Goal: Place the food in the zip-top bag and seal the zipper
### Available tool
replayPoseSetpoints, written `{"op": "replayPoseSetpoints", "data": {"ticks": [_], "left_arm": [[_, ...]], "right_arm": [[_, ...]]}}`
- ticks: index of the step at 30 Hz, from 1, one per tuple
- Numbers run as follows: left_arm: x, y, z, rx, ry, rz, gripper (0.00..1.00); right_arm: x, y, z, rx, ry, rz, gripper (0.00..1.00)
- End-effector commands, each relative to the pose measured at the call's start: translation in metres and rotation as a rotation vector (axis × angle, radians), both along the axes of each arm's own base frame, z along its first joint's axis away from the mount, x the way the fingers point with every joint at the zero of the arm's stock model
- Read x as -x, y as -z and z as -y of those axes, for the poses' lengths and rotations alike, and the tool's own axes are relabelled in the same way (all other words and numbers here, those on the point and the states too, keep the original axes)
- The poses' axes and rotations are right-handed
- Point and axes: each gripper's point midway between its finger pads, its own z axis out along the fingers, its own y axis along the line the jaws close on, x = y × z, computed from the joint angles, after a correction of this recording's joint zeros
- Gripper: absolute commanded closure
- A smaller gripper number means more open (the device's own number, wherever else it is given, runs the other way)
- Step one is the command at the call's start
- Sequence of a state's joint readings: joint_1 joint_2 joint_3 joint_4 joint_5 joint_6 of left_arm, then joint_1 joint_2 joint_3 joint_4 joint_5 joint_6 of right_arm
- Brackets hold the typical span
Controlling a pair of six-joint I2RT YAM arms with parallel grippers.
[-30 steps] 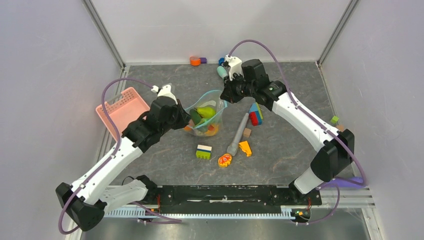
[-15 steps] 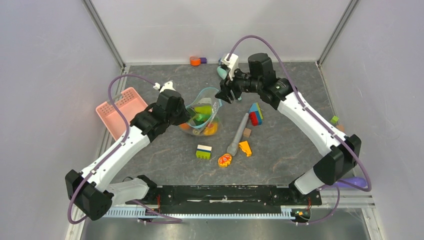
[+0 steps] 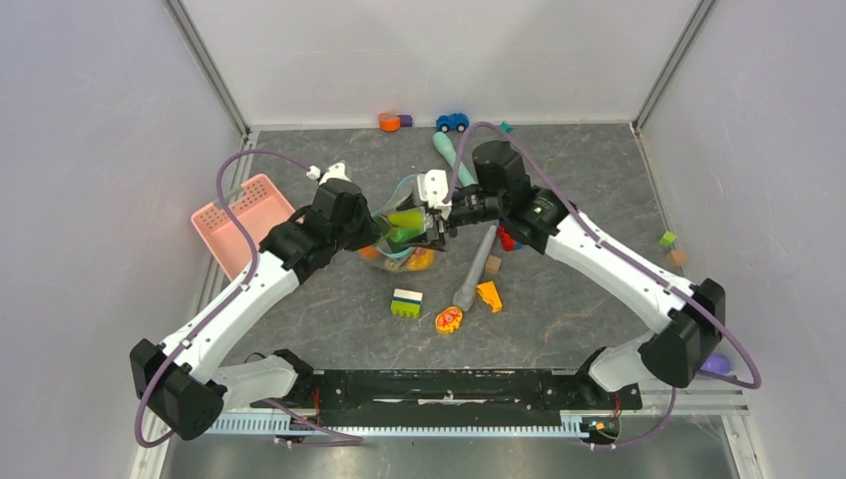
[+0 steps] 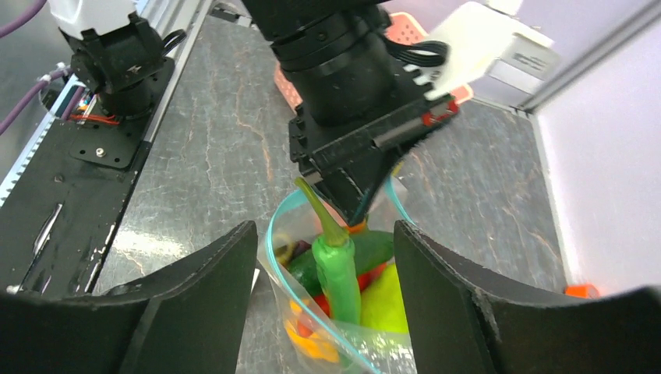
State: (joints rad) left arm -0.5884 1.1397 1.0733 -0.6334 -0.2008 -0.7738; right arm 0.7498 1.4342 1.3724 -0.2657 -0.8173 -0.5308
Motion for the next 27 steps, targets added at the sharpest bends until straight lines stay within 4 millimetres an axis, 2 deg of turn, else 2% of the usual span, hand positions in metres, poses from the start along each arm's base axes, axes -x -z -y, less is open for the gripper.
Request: {"op": "replayPoseSetpoints", "data": {"ticks": [1,9,14,20,24,27], "left_arm": [[-0.003,-0.019,0.005,0.065,-0.001,0.048,0.98],[-0.001,-0.022,0.009,0.077,0.040,0.070,0.98],[0.000,-0.019,0.009,0.067,0.051,0.063,0.98],[0.002,-0.023,0.006,0.070,0.042,0.083,0.98],[0.000,-0.026,0.006,0.069,0.039,0.094,0.98],[-0.001,-0.027,0.005,0.064,0.039,0.095,0.98]], "right_arm": [[-0.004,0.003,-0.022,-0.007,-0.058,0.040,0.33],[-0.021,0.037,-0.036,0.063,-0.042,-0.018,0.39],[-0.028,0.044,-0.045,0.073,-0.029,-0.082,0.57],[-0.029,0.059,-0.043,0.102,-0.014,-0.109,0.78],[-0.020,0.066,-0.042,0.111,-0.056,-0.136,0.97],[-0.016,0.066,-0.040,0.114,-0.067,-0.142,1.00]]}}
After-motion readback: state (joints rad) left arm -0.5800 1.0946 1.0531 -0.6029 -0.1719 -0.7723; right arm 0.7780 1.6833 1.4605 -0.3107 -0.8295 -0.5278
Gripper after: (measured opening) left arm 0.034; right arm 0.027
